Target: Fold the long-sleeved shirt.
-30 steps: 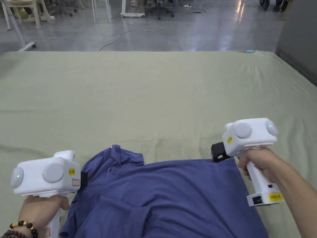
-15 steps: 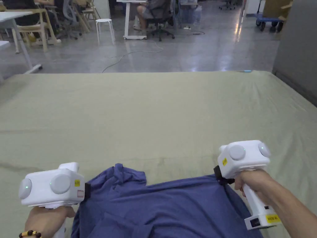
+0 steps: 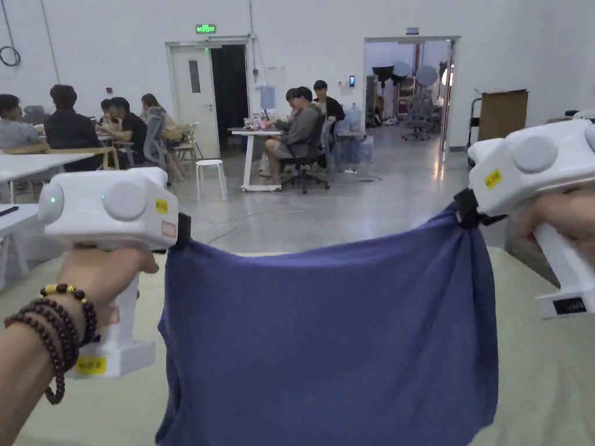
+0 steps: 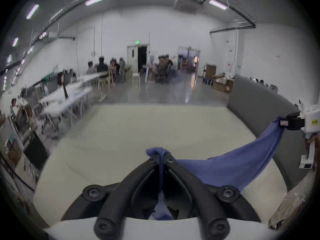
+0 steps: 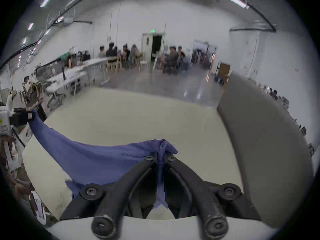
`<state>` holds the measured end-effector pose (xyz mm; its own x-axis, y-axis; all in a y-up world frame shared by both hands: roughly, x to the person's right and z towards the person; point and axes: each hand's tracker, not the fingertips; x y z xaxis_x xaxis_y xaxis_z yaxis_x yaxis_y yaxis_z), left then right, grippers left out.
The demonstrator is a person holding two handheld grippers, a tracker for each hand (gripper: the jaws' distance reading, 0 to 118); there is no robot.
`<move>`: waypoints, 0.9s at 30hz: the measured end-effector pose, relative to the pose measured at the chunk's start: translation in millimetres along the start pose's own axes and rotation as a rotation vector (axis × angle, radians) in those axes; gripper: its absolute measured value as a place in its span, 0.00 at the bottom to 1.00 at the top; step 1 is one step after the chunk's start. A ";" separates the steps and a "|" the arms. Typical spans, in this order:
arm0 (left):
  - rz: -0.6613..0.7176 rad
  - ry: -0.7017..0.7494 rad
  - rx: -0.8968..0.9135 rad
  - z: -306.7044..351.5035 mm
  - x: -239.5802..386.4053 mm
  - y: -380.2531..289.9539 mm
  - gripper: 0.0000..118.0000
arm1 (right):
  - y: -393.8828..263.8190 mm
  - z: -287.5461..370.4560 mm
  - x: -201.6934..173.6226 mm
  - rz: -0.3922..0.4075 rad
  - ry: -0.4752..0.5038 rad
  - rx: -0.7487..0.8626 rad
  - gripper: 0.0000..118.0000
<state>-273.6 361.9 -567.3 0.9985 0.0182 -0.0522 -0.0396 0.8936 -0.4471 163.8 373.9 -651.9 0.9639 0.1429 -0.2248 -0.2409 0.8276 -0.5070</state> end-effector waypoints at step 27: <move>0.082 0.034 0.086 -27.9 17.9 64.1 0.00 | 12.3 -31.4 24.3 -0.208 -0.059 0.099 0.02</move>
<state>-259.3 407.0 -621.8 0.9900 0.0793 -0.1163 -0.1165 0.9250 -0.3616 180.6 370.5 -689.7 0.9973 -0.0073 -0.0734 -0.0268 0.8915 -0.4523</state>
